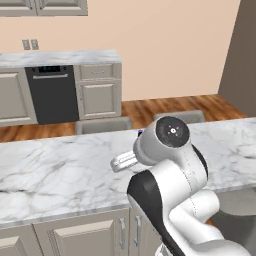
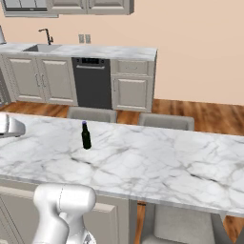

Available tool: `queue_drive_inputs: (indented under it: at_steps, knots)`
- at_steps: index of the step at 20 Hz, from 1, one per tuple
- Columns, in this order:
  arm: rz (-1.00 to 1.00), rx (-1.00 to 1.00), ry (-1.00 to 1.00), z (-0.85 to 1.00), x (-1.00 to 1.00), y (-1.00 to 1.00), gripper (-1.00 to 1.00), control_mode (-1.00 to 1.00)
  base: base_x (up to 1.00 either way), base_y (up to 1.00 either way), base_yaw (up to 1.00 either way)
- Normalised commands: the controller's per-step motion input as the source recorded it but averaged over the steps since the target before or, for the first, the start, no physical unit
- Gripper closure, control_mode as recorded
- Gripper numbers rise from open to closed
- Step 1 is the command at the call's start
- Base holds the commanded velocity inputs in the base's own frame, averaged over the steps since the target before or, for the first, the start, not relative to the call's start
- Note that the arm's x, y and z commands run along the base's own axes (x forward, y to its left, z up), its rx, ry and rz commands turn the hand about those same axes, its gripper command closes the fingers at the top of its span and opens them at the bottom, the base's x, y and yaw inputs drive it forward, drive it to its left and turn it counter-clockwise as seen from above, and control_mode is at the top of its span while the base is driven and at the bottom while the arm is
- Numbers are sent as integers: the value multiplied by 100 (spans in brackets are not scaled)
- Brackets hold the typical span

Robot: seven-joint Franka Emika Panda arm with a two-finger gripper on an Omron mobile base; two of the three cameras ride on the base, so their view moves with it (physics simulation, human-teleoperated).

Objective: Get the candle and the beer from the cabinet and move them to the dining counter.

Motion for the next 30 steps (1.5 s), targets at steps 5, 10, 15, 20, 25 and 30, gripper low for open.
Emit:
queue_drive_inputs:
  at_steps: [5, 10, 15, 20, 25, 30]
  knots:
    - [-5, 0, 1, 0, -3, 0, -100, -100, 0, 0, 0]
    - [0, 0, 0, 0, 0, 0, -100, -100, 0, 0, 0]
    - [2, 0, 0, -8, -14, 9, -100, 100, -51, 24, 9]
    - [0, 0, 0, 0, 0, 0, -100, 100, -67, 66, 24]
    - [0, 0, 0, 0, 0, 0, -100, 100, -22, 95, 43]
    - [0, 0, 0, 0, 0, 0, -100, 100, -3, 70, 55]
